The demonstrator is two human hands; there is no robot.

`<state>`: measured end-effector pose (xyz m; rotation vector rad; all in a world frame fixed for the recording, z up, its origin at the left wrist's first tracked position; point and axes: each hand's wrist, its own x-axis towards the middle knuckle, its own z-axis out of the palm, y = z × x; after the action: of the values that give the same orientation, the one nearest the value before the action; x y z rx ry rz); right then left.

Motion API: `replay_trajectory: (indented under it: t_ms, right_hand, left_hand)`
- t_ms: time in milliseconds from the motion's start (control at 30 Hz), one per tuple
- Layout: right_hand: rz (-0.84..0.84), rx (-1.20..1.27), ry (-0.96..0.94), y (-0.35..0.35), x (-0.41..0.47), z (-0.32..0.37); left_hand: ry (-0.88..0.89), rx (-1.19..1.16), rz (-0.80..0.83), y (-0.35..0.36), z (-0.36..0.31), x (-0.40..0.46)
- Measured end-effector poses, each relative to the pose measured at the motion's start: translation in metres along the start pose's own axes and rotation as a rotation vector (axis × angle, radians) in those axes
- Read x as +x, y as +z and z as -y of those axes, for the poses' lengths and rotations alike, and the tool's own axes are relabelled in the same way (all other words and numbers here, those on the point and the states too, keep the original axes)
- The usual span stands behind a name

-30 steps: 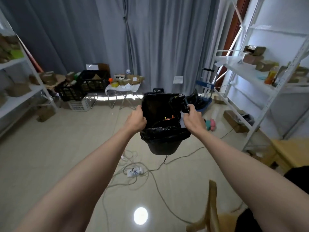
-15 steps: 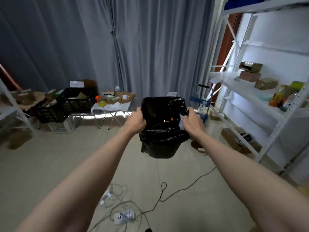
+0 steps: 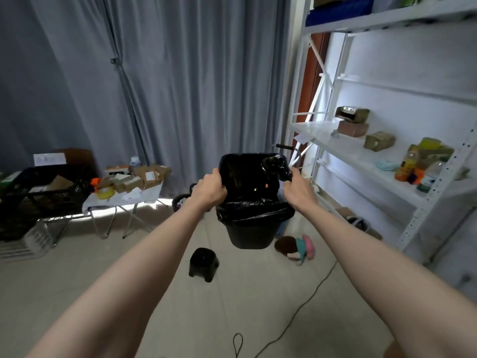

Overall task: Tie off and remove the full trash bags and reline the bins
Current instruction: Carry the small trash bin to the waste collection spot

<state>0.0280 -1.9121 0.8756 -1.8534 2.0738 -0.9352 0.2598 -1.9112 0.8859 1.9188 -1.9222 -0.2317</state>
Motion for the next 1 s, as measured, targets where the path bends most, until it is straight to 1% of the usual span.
replay_trajectory:
  t_ms: [200, 433, 567, 633, 800, 1000]
  right_hand:
    - [-0.021, -0.007, 0.042, 0.028, 0.096, -0.032]
    - [-0.001, -0.041, 0.038, 0.076, 0.259, -0.079]
    - [0.086, -0.007, 0.053, 0.103, 0.355, -0.103]
    - [0.116, -0.018, 0.009, 0.118, 0.4, -0.106]
    - [0.18, 0.061, -0.098, 0.168, 0.483, -0.089]
    - [0.25, 0.055, -0.122, 0.256, 0.577, -0.058]
  left_hand:
    - [0.008, -0.032, 0.051, 0.044, -0.021, 0.103]
    - [0.006, -0.038, 0.06, 0.109, -0.044, 0.259]
    - [-0.043, -0.051, 0.061, 0.145, -0.06, 0.347]
    - [-0.085, -0.063, 0.038, 0.159, -0.059, 0.381]
    - [-0.183, -0.056, 0.025, 0.172, -0.026, 0.456]
    - [-0.24, -0.009, 0.017, 0.183, 0.041, 0.561]
